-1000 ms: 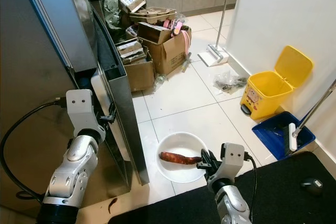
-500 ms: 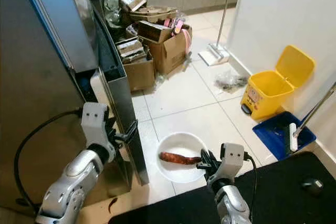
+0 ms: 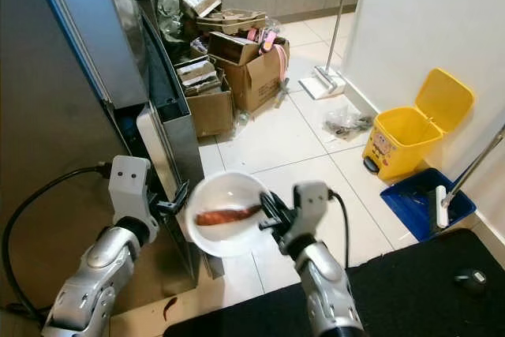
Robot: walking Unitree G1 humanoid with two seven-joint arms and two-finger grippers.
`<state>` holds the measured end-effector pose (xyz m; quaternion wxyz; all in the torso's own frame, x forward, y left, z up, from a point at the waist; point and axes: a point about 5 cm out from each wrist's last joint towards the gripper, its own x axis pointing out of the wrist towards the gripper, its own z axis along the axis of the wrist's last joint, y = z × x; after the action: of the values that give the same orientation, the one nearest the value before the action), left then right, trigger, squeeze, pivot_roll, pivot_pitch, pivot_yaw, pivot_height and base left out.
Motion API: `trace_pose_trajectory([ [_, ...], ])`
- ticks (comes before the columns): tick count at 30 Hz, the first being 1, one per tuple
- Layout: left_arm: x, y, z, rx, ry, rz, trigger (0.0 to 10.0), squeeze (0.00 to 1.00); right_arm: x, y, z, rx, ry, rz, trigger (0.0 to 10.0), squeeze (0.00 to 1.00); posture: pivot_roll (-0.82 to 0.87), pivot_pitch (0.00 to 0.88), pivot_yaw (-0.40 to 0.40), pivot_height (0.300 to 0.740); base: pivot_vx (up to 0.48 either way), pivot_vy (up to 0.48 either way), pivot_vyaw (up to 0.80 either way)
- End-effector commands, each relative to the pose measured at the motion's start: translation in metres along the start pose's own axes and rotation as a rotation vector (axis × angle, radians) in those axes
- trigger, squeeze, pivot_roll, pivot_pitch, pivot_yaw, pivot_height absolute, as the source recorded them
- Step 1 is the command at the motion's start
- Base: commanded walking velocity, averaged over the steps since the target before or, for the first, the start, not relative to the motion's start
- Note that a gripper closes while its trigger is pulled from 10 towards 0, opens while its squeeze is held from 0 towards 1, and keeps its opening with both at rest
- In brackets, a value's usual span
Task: Restocking fridge
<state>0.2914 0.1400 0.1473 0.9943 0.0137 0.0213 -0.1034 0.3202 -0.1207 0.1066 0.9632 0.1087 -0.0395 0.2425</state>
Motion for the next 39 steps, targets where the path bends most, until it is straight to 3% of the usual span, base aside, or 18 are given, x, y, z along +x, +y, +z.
trace_pose_trajectory([
  [1, -0.004, 0.021, -0.003, 0.055, 0.002, 0.136, 10.0, 0.00, 0.005, 0.004, -0.006, 0.019, 0.039, 0.031, 10.0, 0.00, -0.06, 0.171, 0.037, 0.717, 0.000, 0.000, 0.00],
  [5, -0.004, 0.034, 0.000, 0.063, -0.012, 0.239, 10.0, 0.00, 0.013, 0.006, -0.009, 0.004, 0.071, 0.043, 10.0, 0.00, -0.05, 0.172, 0.033, 0.717, 0.000, 0.000, 0.00],
  [9, 0.000, 0.028, 0.004, 0.045, -0.027, 0.218, 10.0, 0.00, 0.014, 0.008, -0.012, 0.015, 0.097, 0.062, 10.0, 0.00, -0.04, 0.172, 0.027, 0.717, 0.000, 0.000, 0.00],
  [10, 0.004, 0.016, 0.009, 0.011, -0.044, 0.171, 10.0, 0.00, 0.010, 0.010, -0.017, 0.029, 0.122, 0.080, 10.0, 0.00, -0.04, 0.174, 0.026, 0.717, 0.000, 0.000, 0.00],
  [12, 0.004, 0.016, 0.009, 0.011, -0.044, 0.171, 10.0, 0.00, 0.010, 0.010, -0.017, 0.029, 0.122, 0.080, 10.0, 0.00, -0.04, 0.174, 0.026, 0.717, 0.000, 0.000, 0.00],
  [14, 0.008, -0.004, 0.017, -0.051, -0.075, 0.064, 10.0, 0.00, -0.004, 0.010, -0.028, 0.041, 0.146, 0.072, 10.0, 0.00, -0.07, 0.180, 0.032, 0.717, 0.000, 0.000, 0.00],
  [15, 0.008, -0.004, 0.017, -0.051, -0.075, 0.064, 10.0, 0.00, -0.004, 0.010, -0.028, 0.041, 0.146, 0.072, 10.0, 0.00, -0.07, 0.180, 0.032, 0.717, 0.000, 0.000, 0.00],
  [17, 0.009, -0.019, 0.022, -0.073, -0.085, -0.039, 10.0, 0.00, -0.019, 0.010, -0.038, 0.053, 0.166, 0.042, 10.0, 0.00, -0.08, 0.181, 0.037, 0.717, 0.000, 0.000, 0.00],
  [19, 0.009, -0.021, 0.022, -0.073, -0.085, -0.056, 10.0, 0.00, -0.021, 0.009, -0.040, 0.055, 0.169, 0.036, 10.0, 0.00, -0.08, 0.181, 0.037, 0.717, 0.000, 0.000, 0.00],
  [25, 0.001, -0.016, 0.020, -0.042, -0.060, -0.075, 10.0, 0.00, -0.052, 0.010, -0.064, 0.089, 0.229, -0.027, 10.0, 0.00, -0.08, 0.179, 0.048, 0.717, 0.000, 0.000, 0.00],
  [29, 0.004, -0.019, 0.019, -0.048, -0.070, -0.066, 10.0, 0.00, -0.055, 0.011, -0.067, 0.096, 0.241, -0.032, 10.0, 0.00, -0.07, 0.173, 0.050, 0.717, 0.000, 0.000, 0.00],
  [39, 0.028, -0.034, 0.024, -0.089, -0.094, -0.081, 10.0, 0.00, -0.049, 0.010, -0.059, 0.094, 0.212, -0.031, 10.0, 0.00, -0.09, 0.169, 0.050, 0.717, 0.000, 0.000, 0.00],
])
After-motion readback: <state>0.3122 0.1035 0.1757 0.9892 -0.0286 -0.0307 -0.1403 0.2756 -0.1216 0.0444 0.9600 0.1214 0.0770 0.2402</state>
